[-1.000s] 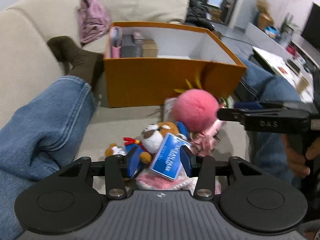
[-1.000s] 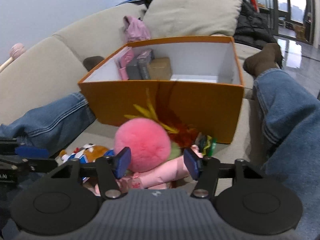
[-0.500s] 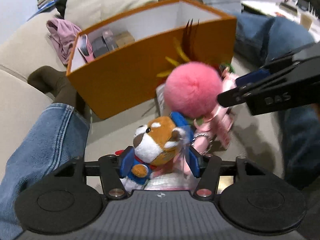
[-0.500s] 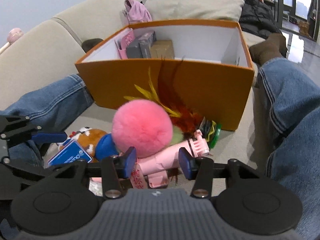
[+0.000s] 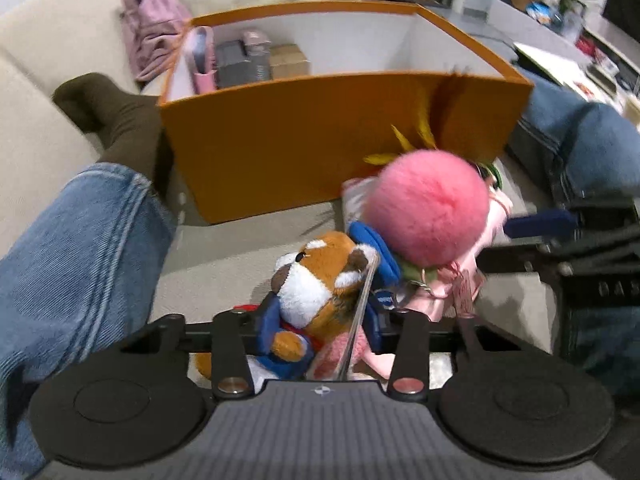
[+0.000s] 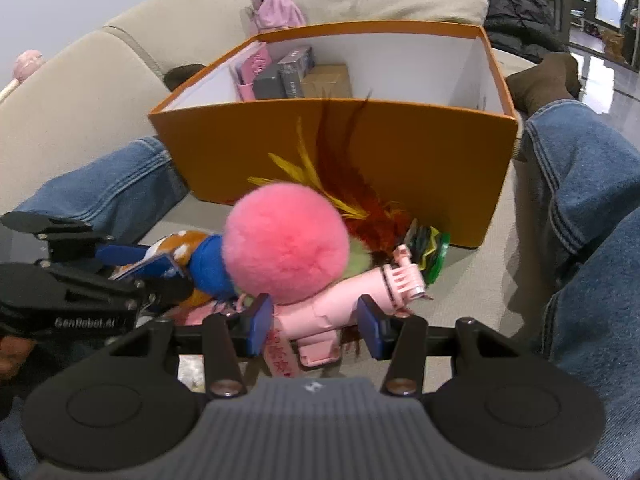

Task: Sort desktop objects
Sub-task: 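Grasp the brown-and-white plush dog with the left gripper from the pile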

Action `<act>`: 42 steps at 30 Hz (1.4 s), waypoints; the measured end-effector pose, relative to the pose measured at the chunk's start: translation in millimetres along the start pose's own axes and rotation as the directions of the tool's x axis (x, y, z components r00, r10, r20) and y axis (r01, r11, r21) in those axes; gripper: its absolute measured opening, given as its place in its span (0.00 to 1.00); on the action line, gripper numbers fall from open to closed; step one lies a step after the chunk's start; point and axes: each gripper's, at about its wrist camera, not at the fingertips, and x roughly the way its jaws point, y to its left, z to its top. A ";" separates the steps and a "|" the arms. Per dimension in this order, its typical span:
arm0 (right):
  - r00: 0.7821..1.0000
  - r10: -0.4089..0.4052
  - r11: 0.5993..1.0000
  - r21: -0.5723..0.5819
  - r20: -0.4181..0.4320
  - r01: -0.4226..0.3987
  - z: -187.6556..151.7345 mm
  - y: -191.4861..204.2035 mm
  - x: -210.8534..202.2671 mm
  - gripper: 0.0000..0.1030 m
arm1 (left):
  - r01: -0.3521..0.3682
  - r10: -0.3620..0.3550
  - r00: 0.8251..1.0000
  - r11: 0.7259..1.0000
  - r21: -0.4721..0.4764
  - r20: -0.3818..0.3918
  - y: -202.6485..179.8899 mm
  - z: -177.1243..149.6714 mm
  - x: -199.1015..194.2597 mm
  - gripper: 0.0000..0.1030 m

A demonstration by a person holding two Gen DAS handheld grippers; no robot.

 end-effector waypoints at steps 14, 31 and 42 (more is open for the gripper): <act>0.995 0.058 0.996 -0.061 -0.081 -0.063 -7.6 18.4 -4.7 0.49 | -0.051 0.049 0.996 0.999 0.020 0.076 15.4 -1.5 -46.8 0.16; 0.993 0.030 0.998 -0.056 -0.110 -0.037 -1.7 14.5 9.4 0.49 | -0.007 0.030 0.994 0.977 0.215 -0.103 6.7 3.3 24.7 0.41; 0.965 0.186 0.963 -0.162 -0.186 -0.217 -11.0 37.4 -7.5 0.61 | -0.004 0.004 1.000 1.000 -0.030 0.028 29.9 -12.6 -47.5 0.37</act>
